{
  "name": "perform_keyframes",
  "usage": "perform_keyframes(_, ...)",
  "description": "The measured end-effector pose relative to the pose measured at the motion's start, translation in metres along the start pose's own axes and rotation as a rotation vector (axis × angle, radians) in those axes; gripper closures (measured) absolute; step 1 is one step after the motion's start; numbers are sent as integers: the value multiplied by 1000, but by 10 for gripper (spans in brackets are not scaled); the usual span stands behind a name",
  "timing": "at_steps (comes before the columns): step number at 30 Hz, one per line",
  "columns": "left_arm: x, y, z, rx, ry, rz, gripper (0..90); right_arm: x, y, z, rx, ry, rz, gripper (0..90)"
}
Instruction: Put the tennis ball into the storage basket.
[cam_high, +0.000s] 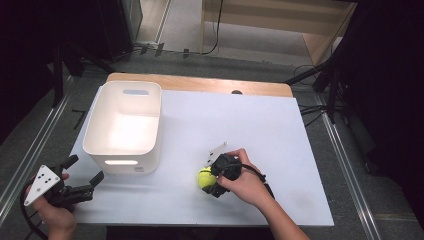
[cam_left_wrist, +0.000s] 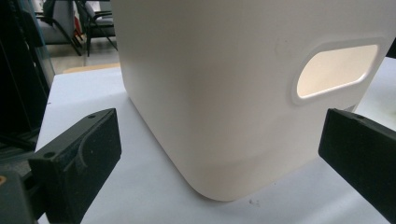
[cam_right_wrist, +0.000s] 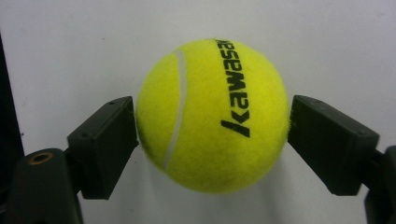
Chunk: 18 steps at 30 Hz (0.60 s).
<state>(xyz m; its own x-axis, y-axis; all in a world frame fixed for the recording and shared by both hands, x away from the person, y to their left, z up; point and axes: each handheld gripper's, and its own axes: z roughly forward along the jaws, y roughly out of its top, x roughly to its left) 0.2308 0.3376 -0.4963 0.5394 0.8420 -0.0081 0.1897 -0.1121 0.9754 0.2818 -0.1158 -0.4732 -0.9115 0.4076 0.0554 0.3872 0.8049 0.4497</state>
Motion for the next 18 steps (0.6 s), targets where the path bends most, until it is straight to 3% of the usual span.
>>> perform_keyframes(11,0,0,1,-6,-1,-1,0,0,1,5,2,30,-9,216)
perform_keyframes(18,0,0,0,-3,0,-2,0,0,2,5,5,23,-11,226)
